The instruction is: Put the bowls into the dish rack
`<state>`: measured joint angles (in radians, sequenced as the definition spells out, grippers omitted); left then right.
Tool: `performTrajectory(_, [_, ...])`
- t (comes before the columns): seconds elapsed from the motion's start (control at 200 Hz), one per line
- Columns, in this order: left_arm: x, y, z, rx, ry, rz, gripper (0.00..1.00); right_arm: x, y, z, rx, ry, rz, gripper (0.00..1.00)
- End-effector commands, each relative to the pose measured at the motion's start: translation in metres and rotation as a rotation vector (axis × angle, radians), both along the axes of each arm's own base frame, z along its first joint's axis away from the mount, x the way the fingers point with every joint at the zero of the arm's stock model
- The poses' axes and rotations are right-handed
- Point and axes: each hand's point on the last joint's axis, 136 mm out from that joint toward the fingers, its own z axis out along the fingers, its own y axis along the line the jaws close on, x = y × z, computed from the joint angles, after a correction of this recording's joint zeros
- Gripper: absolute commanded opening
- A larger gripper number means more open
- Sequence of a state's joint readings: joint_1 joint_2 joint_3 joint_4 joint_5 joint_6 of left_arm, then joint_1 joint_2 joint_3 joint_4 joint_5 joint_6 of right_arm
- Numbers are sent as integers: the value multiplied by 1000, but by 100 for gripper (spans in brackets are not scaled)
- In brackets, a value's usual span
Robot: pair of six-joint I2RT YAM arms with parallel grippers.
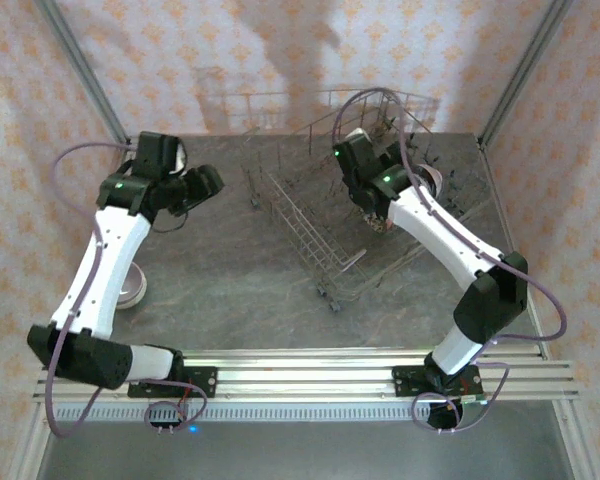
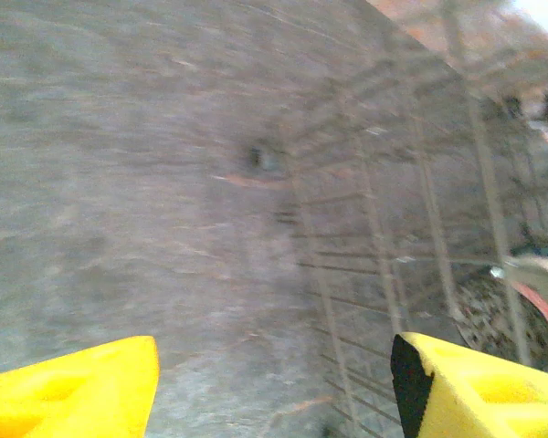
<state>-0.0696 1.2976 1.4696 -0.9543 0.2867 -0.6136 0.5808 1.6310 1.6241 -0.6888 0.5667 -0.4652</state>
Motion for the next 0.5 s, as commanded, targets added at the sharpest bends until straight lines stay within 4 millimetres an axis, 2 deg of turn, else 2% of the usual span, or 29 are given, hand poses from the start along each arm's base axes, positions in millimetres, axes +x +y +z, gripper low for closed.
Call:
performTrajectory(0.0, [-42, 46, -20, 18, 110, 163, 70, -16, 4, 36, 167, 0, 19, 92])
performTrajectory(0.12, [-75, 90, -38, -7, 188, 293, 70, -25, 36, 54, 300, 36, 134, 90])
performTrajectory(0.235, [-98, 125, -48, 39, 277, 344, 70, -36, 70, 58, 371, 89, 256, 89])
performTrajectory(0.315, [-108, 143, -51, 112, 352, 338, 70, -41, 87, 57, 395, 118, 309, 88])
performTrajectory(0.495, [-119, 172, -62, 264, 491, 332, 69, -41, 105, 51, 463, 159, 342, 88])
